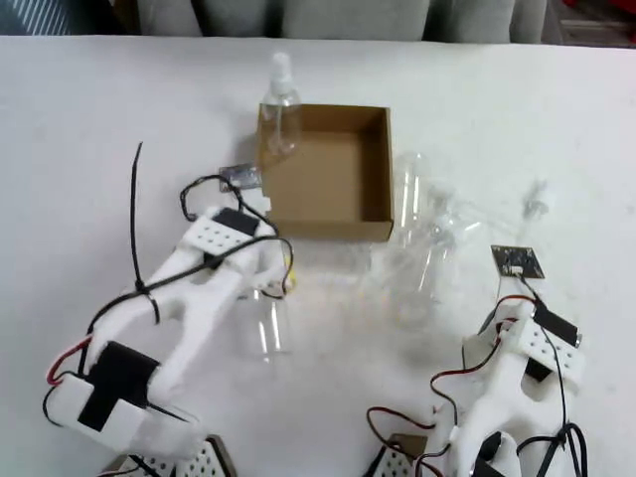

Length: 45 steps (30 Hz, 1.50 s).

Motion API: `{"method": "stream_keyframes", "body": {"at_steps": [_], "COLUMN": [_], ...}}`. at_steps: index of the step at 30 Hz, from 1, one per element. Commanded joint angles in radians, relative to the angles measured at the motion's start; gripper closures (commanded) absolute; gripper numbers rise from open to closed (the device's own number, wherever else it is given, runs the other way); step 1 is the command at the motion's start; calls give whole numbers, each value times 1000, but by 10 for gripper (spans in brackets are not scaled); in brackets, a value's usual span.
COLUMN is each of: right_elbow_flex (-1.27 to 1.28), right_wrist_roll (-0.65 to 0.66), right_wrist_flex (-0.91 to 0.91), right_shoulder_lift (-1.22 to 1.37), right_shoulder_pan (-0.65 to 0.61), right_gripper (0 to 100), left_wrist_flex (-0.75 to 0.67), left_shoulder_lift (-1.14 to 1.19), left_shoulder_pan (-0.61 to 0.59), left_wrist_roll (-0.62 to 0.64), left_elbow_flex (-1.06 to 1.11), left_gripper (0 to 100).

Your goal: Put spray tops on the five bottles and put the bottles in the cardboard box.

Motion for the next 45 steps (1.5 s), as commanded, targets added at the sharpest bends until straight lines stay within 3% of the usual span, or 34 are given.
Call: {"method": "stream_keyframes", "body": {"at_steps": [1,4,10,21,40,45], "right_elbow_flex": [-3,-3,-3,-3,-2,-2], "right_wrist_roll": [11,11,11,11,11,11], "right_wrist_flex": [-13,-18,-27,-27,-27,-27], "right_shoulder_lift": [-5,-4,1,1,2,2], "right_shoulder_pan": [-4,-4,-7,-5,-8,-8], "right_gripper": [978,978,978,978,978,978], "left_wrist_flex": [-23,-18,-12,61,58,54], "left_shoulder_lift": [-56,-51,-56,-56,-56,-56], "left_shoulder_pan": [-51,-99,-124,-145,-156,-176], "left_wrist_roll": [-12,-43,-118,-124,-117,-55], "left_elbow_flex": [-2,-2,51,12,11,11], "left_gripper": [975,937,745,747,745,620]}}
